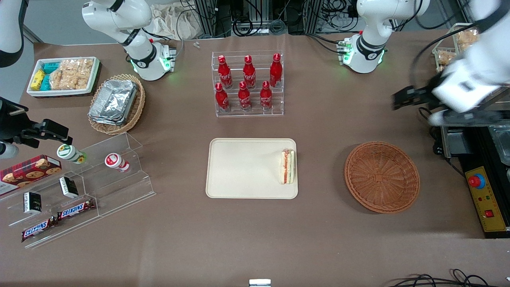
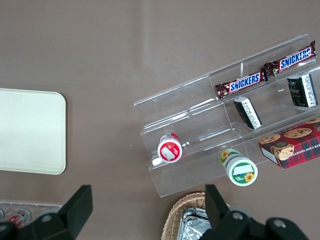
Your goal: Place sandwich from basket to tray
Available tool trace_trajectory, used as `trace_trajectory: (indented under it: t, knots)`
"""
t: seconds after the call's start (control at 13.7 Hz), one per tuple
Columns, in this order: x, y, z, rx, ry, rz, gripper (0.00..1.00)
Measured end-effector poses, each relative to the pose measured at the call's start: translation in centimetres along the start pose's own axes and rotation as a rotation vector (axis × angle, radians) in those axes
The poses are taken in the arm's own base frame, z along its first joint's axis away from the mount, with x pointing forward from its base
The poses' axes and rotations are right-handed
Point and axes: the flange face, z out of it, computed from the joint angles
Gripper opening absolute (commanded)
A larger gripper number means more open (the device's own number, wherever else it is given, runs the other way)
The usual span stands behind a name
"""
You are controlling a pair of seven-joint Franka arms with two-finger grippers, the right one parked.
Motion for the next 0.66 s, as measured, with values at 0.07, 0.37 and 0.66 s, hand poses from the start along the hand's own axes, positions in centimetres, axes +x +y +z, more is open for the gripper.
trace_trajectory:
  t: [0.07, 0.37, 0.66]
  knots:
    - [-0.6, -2.2, -1.0, -0.005, 0.004, -0.004, 1.0]
    - [-0.7, -2.7, -1.4, 0.052, 0.024, -0.002, 1.0]
    - [1.5, -0.1, -0.5, 0.107, 0.051, -0.027, 1.0]
